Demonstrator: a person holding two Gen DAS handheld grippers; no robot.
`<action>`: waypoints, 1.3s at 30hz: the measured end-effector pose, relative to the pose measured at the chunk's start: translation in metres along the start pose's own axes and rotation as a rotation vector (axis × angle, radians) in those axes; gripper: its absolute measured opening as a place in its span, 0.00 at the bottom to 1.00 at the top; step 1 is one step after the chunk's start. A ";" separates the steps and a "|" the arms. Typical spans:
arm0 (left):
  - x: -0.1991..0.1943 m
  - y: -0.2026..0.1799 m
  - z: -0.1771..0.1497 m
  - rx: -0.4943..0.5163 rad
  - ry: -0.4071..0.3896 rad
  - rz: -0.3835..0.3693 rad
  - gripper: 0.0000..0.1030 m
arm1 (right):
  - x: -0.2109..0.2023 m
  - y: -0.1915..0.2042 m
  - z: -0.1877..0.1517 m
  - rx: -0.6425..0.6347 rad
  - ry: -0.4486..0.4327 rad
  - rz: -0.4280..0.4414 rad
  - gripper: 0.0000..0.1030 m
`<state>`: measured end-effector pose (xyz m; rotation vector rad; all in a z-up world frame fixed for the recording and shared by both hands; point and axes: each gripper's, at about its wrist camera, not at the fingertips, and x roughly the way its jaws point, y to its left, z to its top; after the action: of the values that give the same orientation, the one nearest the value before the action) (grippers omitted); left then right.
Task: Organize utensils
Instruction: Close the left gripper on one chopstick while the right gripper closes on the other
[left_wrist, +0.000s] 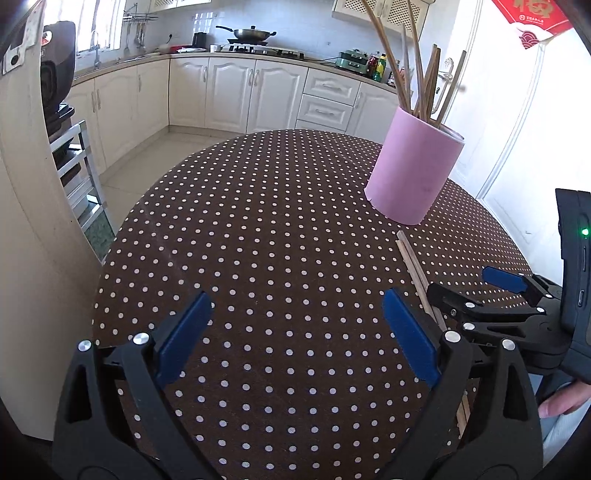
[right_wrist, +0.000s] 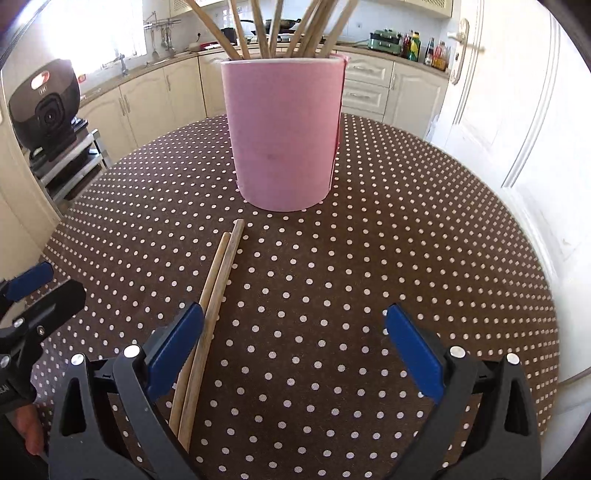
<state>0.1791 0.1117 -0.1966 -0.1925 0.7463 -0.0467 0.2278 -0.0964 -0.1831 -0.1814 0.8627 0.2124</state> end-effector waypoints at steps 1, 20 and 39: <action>0.000 0.000 0.000 0.002 -0.001 0.002 0.90 | -0.001 0.004 -0.001 -0.020 -0.007 -0.020 0.92; -0.010 -0.018 -0.002 0.022 -0.010 -0.020 0.90 | 0.003 0.011 0.004 -0.100 0.051 -0.071 0.89; 0.017 -0.069 0.001 -0.017 0.124 -0.124 0.90 | -0.024 -0.036 -0.020 -0.100 0.049 0.138 0.13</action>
<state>0.1946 0.0423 -0.1942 -0.2536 0.8580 -0.1710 0.2076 -0.1383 -0.1748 -0.2213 0.9149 0.3816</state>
